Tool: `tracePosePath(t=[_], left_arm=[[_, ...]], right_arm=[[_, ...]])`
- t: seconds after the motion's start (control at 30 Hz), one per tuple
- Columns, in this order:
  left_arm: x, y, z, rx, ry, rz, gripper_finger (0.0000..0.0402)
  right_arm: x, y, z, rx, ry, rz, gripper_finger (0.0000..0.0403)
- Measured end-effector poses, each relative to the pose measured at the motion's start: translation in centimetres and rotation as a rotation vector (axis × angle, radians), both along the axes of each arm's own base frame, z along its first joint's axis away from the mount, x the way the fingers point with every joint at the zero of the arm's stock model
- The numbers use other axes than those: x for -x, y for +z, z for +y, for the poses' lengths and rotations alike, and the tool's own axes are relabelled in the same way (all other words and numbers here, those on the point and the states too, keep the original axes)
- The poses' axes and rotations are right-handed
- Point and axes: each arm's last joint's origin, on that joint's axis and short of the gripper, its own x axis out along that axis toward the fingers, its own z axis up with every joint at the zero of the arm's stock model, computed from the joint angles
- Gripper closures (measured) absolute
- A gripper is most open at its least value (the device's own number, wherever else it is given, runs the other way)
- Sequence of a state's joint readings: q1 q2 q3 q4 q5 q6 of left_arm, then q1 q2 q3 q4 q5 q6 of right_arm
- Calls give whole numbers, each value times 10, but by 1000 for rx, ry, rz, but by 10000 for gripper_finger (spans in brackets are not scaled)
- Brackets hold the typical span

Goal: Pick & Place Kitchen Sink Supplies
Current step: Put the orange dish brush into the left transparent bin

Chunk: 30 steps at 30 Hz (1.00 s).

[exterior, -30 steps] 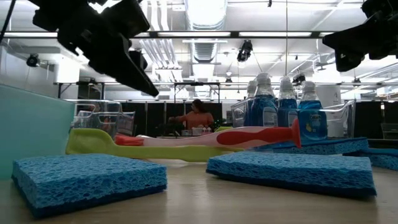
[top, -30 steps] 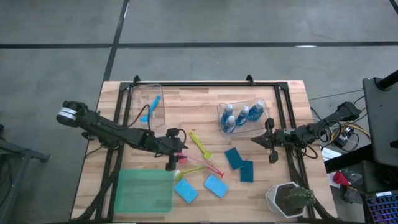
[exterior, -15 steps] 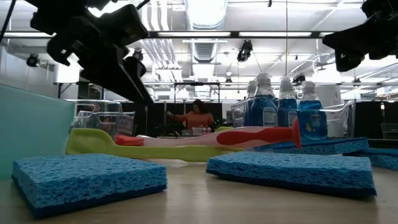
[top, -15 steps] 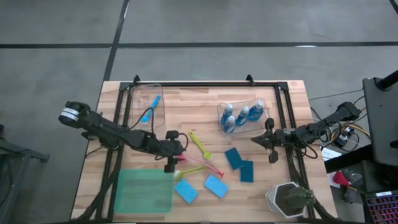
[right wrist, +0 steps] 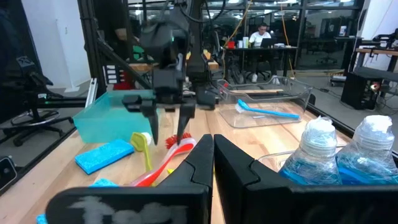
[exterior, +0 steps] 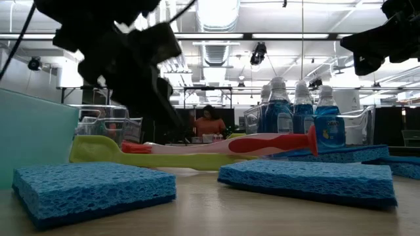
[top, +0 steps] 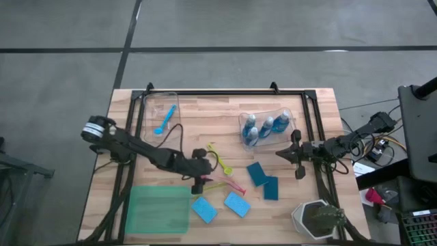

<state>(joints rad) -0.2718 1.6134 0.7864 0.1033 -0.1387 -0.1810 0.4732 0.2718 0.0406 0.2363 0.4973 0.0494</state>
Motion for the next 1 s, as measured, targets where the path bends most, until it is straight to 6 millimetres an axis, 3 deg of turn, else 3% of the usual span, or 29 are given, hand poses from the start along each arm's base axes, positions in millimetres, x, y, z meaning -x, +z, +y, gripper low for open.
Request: tracePosePath(t=[0.5,0.67,0.87,1.0], left_arm=[[-9,-29,8,-31,38,91,226],[-10,-28,11,-28,56,89,273],[-13,-25,13,-46,29,77,367],[-14,-25,16,-16,36,79,375]], right_arm=[[0,0,0,-1,0,0,394],[0,0,0,0,-1,0,394],[0,0,0,-1,0,0,394],[0,0,0,-1,0,-1,394]])
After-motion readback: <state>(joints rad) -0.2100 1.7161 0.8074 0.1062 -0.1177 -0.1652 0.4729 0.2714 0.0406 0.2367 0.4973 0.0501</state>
